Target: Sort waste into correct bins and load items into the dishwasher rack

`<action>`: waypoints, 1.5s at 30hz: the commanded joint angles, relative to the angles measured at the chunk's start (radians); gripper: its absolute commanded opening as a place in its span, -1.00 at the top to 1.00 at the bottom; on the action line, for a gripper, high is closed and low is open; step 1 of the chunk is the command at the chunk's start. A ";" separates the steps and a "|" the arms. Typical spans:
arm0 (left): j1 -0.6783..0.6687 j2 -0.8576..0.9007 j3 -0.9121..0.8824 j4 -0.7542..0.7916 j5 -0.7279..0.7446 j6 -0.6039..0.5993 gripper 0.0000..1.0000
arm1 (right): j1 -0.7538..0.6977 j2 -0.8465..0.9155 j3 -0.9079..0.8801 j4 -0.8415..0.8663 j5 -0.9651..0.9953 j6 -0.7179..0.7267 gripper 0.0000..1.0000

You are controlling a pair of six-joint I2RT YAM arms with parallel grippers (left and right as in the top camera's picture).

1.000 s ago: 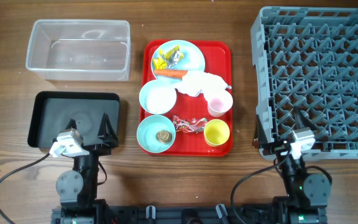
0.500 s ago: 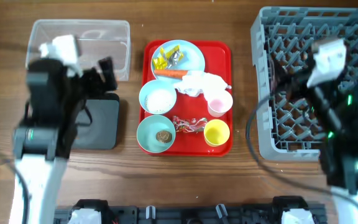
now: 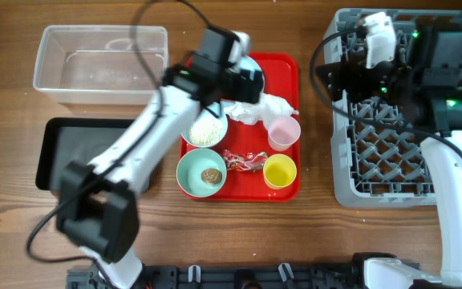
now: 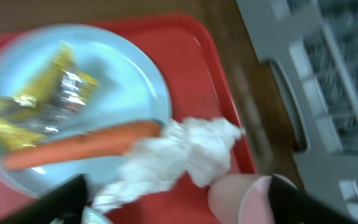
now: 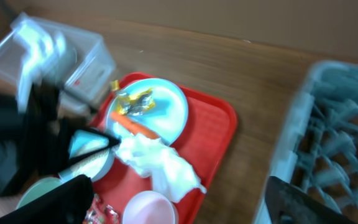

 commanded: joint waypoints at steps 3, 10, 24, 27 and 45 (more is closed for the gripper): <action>-0.105 0.089 0.011 0.009 0.011 -0.099 -0.37 | -0.115 -0.034 0.023 -0.079 0.112 0.101 -0.65; -0.156 0.163 0.010 -0.006 0.008 -0.143 -0.13 | -0.164 -0.034 0.023 -0.117 0.134 0.101 -0.60; -0.156 0.143 0.019 -0.077 -0.018 -0.155 0.92 | -0.164 -0.019 0.018 -0.129 0.130 0.126 -0.38; -0.057 0.052 0.068 -0.109 0.202 -0.155 0.92 | -0.164 -0.018 0.018 -0.121 0.017 0.130 -0.39; 0.292 -0.044 0.078 0.073 1.101 -0.151 0.92 | -0.020 0.274 0.003 0.162 -1.033 -0.011 -0.89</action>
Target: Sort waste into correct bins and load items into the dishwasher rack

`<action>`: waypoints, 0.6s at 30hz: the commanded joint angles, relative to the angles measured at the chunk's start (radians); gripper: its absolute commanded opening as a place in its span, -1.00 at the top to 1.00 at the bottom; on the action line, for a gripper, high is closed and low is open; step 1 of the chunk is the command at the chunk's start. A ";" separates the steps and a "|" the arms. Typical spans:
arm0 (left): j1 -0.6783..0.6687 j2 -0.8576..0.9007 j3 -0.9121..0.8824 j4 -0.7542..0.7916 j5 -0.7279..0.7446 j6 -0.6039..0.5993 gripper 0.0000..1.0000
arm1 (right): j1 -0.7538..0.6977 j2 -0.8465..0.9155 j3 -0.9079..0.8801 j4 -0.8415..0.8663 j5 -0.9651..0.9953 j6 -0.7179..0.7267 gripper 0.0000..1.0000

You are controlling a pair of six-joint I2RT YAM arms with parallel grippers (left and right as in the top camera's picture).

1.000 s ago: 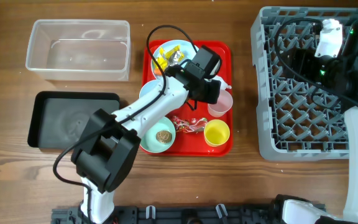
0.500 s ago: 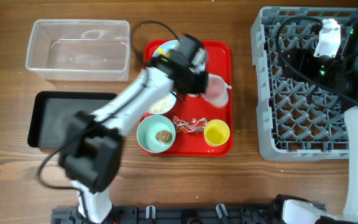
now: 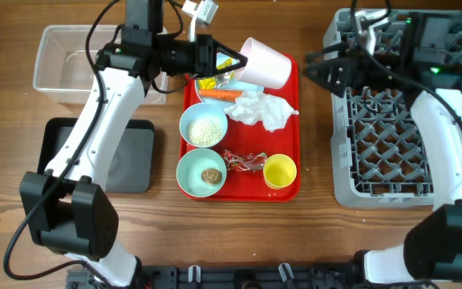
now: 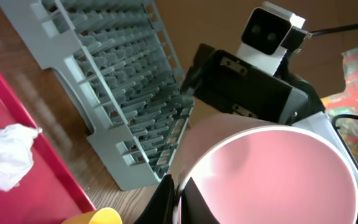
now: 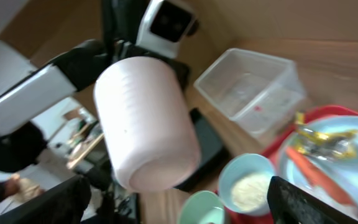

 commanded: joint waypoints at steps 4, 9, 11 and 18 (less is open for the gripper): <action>-0.011 0.000 0.003 0.029 0.042 -0.003 0.92 | 0.122 0.023 0.002 0.058 -0.035 -0.027 -0.89; -0.028 0.000 0.003 0.032 0.041 -0.002 0.92 | 0.195 0.027 0.002 0.105 0.034 0.011 -0.73; -0.033 0.000 0.003 0.032 0.041 -0.002 0.92 | 0.201 0.029 0.002 0.169 0.034 0.071 -0.64; -0.036 0.000 0.003 0.032 0.030 -0.002 0.92 | 0.203 0.029 0.002 0.198 0.034 0.107 -0.36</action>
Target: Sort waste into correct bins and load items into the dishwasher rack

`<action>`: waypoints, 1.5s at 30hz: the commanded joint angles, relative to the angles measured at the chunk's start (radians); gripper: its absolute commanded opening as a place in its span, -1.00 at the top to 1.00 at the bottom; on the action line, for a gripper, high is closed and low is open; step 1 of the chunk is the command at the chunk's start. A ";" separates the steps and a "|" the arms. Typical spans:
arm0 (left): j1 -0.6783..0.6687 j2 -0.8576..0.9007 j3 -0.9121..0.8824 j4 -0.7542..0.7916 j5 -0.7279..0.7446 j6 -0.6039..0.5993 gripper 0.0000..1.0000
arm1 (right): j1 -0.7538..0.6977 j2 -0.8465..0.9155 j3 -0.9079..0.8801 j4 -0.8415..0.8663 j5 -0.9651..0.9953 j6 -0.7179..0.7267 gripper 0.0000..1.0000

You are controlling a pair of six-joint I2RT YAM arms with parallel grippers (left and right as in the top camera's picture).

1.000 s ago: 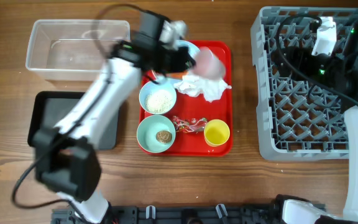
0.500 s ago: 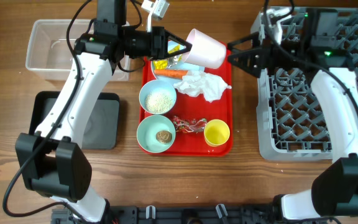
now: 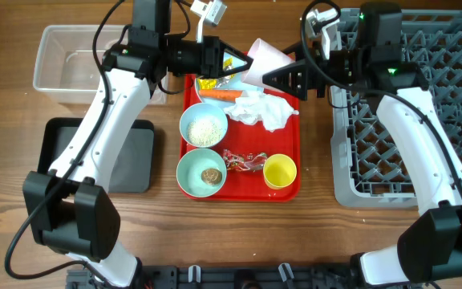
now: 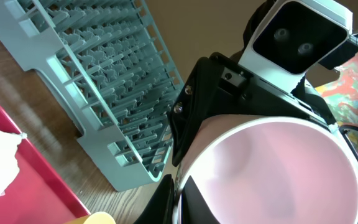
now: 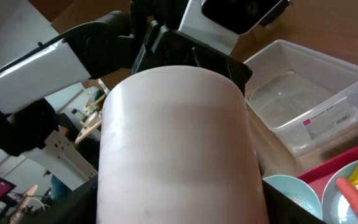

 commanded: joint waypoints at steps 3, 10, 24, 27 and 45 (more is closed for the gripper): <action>-0.004 0.000 0.003 0.004 0.013 -0.002 0.92 | 0.005 0.020 0.003 -0.061 0.060 -0.004 -0.37; -0.005 0.000 0.003 0.045 -0.066 -0.091 0.92 | -0.015 0.019 0.003 0.061 0.155 0.269 -0.11; -0.030 0.000 0.003 0.217 -0.073 -0.185 0.92 | -0.291 0.022 0.003 0.121 0.112 0.405 -1.00; -0.029 0.000 0.003 0.291 0.019 -0.225 0.92 | -0.287 0.048 0.003 0.216 -0.135 0.330 -0.99; -0.030 0.018 0.003 0.358 0.088 -0.256 0.92 | -0.218 0.103 0.003 0.526 -0.239 0.475 -0.95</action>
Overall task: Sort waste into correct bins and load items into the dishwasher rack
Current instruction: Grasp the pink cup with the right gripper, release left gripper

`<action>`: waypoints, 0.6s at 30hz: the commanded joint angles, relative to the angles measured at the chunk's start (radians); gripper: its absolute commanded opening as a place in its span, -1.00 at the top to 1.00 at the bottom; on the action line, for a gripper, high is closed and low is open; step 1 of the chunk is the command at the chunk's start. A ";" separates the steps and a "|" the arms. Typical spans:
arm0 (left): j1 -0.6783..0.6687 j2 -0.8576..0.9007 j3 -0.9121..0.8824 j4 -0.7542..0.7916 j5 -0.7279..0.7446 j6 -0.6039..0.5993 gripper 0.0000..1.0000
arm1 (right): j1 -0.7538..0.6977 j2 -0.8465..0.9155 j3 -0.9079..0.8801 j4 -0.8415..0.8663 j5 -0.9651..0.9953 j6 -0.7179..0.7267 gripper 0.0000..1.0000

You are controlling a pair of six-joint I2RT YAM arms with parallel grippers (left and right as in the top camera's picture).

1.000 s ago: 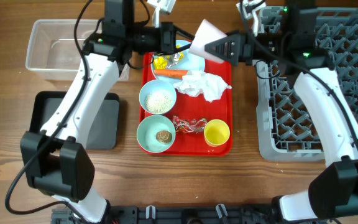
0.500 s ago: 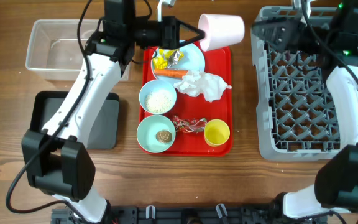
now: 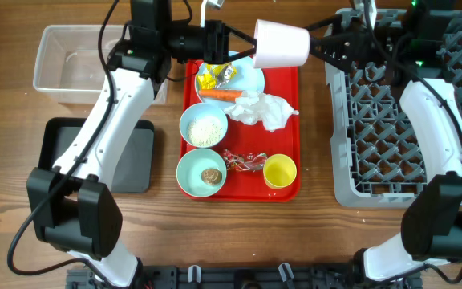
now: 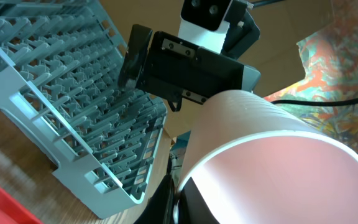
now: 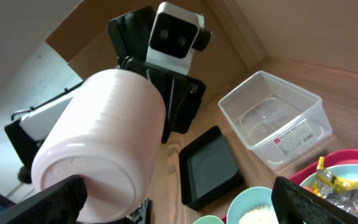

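A pink cup (image 3: 281, 44) lies on its side in the air above the far right corner of the red tray (image 3: 251, 190). My left gripper (image 3: 247, 42) is shut on the cup's rim, which the left wrist view shows pinched between the fingers (image 4: 178, 202). My right gripper (image 3: 321, 50) is open just right of the cup's base, not touching it. In the right wrist view the pink cup (image 5: 104, 143) sits by the left finger, off the middle of the open gripper (image 5: 179, 190). The grey dishwasher rack (image 3: 375, 144) lies at the right.
On the tray are a plate (image 3: 251, 80) with a carrot (image 3: 219, 94) and wrappers, a crumpled napkin (image 3: 265, 110), two bowls (image 3: 204, 126) (image 3: 201, 172), a yellow cup (image 3: 280, 170) and a candy wrapper (image 3: 245, 160). A clear bin (image 3: 95, 56) and a black tray (image 3: 135, 160) lie left.
The cup is a little higher and further right, still held by my left gripper. My right gripper, then close around the cup's base, now stands back to the right, still open.
The pink cup stood on the tray, with my left gripper open over the plate and napkin and the right arm over the rack. Then the left gripper held the cup sideways above the tray. The right gripper was close at its base, and now stands off.
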 commanded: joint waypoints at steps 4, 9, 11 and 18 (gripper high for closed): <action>-0.014 0.005 0.006 0.000 0.019 -0.002 0.92 | -0.071 0.004 0.003 0.006 -0.062 0.036 -0.93; -0.014 0.005 0.006 0.000 0.003 -0.001 0.92 | -0.056 -0.033 0.003 0.021 -0.062 0.033 -0.93; -0.014 0.005 0.006 0.000 -0.001 -0.002 0.92 | -0.043 -0.054 0.003 0.021 -0.062 0.030 -0.93; -0.014 0.005 0.006 -0.016 -0.003 -0.002 0.92 | 0.117 -0.064 0.003 0.016 -0.062 -0.046 -0.93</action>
